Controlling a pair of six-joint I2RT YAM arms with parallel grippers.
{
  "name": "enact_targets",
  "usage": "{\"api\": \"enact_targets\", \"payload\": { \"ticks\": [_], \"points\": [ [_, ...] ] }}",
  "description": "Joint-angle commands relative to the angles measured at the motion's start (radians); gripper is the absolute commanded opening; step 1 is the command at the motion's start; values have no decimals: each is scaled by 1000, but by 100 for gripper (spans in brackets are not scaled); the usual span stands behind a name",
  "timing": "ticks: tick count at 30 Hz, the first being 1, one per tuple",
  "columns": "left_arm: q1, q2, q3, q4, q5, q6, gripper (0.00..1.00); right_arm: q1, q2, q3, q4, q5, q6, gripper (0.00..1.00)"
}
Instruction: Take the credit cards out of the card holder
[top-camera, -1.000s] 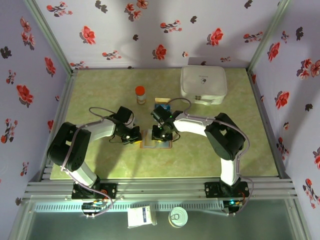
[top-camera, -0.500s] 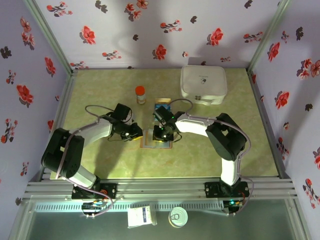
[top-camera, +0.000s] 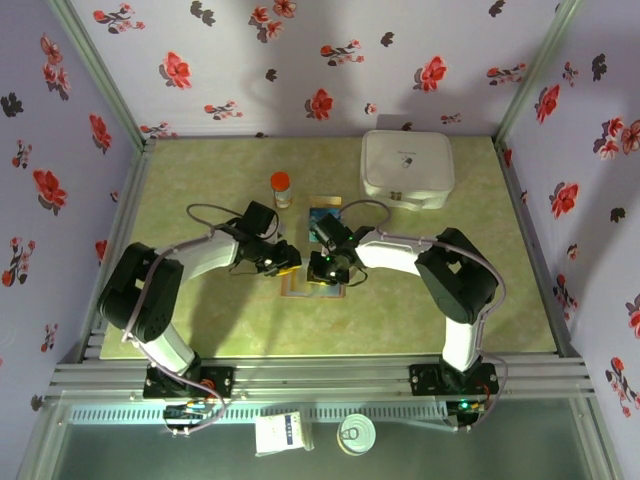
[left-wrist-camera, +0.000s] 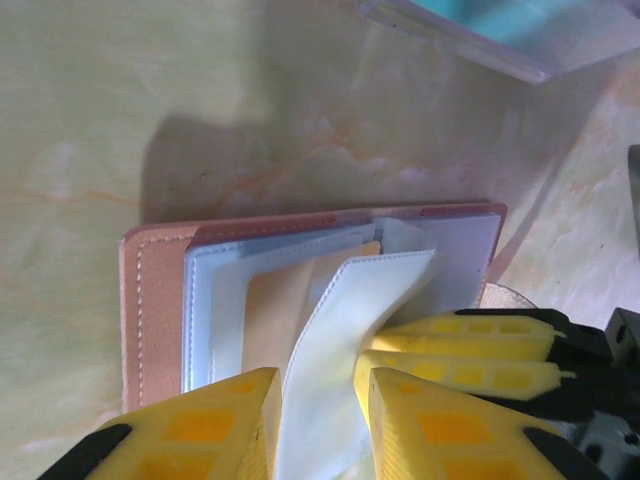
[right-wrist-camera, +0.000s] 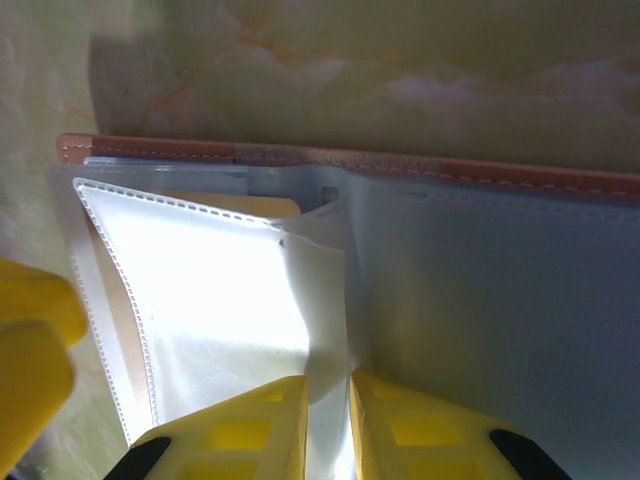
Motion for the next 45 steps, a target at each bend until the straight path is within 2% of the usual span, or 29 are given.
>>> {"api": "enact_targets", "payload": {
  "ticks": [1, 13, 25, 29, 38, 45],
  "points": [
    [-7, 31, 27, 7, 19, -9, 29, -9, -29, -26, -2, -5, 7, 21],
    [-25, 70, 31, 23, 34, -16, 26, -12, -48, -59, 33, -14, 18, 21],
    [-28, 25, 23, 41, 56, -37, 16, -13, -106, -80, 59, -5, 23, 22],
    [-30, -11, 32, 24, 60, -39, 18, -19, -171, -83, 32, 32, 11, 26],
    [-89, -3, 110, -9, 78, -45, 22, -90, -334, -123, -46, 104, -9, 26],
    [-158, 90, 192, -28, 89, -38, 35, -171, -468, -168, -111, 145, -26, 27]
  ]
}}
